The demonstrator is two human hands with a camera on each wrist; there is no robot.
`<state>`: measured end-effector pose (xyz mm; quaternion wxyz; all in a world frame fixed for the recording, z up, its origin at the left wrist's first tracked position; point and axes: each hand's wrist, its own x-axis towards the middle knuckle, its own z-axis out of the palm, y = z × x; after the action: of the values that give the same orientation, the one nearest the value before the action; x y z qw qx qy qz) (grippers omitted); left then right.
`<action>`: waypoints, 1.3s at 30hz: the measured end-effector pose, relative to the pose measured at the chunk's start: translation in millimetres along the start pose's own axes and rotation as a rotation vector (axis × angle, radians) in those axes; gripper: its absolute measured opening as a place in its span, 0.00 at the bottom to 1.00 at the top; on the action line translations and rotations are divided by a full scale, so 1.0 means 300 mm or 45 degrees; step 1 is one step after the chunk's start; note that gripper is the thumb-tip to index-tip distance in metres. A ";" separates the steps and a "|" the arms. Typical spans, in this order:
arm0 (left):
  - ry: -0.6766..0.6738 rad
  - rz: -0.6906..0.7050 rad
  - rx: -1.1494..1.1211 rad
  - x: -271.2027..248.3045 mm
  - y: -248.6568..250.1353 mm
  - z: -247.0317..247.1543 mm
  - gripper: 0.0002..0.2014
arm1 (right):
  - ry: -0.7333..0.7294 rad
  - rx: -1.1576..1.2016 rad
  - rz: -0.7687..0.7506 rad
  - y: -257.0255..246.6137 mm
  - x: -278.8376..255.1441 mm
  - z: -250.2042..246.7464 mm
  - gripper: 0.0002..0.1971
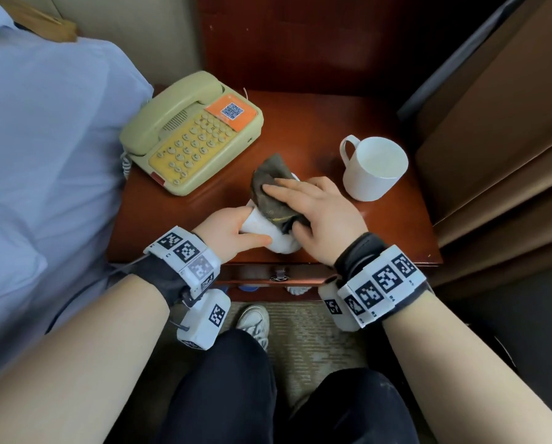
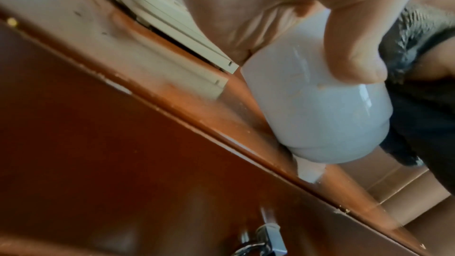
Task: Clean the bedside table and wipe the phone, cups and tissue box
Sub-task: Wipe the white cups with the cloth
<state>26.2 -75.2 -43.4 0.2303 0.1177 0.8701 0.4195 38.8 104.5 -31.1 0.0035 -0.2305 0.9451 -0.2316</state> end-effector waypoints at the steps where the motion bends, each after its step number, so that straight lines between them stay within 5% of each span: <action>1: -0.002 0.000 -0.007 0.001 -0.004 0.000 0.24 | -0.006 -0.001 0.016 0.011 -0.009 -0.002 0.32; 10: 0.037 -0.011 -0.032 0.015 -0.006 0.007 0.18 | -0.166 -0.003 0.252 0.107 -0.113 -0.104 0.27; 13: 0.033 -0.005 -0.020 0.013 -0.010 0.009 0.18 | 0.038 0.126 0.389 0.090 -0.084 -0.153 0.28; 15: 0.038 -0.007 -0.013 0.015 -0.010 0.012 0.18 | 0.161 0.187 0.262 0.053 -0.039 -0.148 0.31; 18: 0.049 0.006 0.015 0.017 -0.005 0.012 0.17 | -0.035 0.098 0.094 0.010 0.005 -0.080 0.33; 25: 0.037 0.014 0.015 0.019 0.014 0.014 0.17 | -0.095 0.218 0.245 0.059 -0.073 -0.065 0.32; 29: 0.035 0.010 0.011 0.023 0.019 0.013 0.18 | -0.196 -0.029 0.361 0.053 -0.074 -0.120 0.29; 32: 0.022 0.008 0.011 0.022 0.017 0.016 0.18 | -0.054 -0.061 0.471 0.039 -0.072 -0.138 0.28; 34: 0.027 0.005 0.002 0.025 0.018 0.017 0.18 | 0.126 -0.019 0.356 0.017 -0.054 -0.119 0.30; 39: 0.033 0.006 -0.001 0.017 0.016 0.017 0.18 | -0.065 0.031 0.183 0.012 -0.037 -0.025 0.34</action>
<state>24.2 -66.7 -43.8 0.2181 0.1143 0.8726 0.4219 46.3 115.7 -27.0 0.0468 -0.1679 0.9559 -0.2363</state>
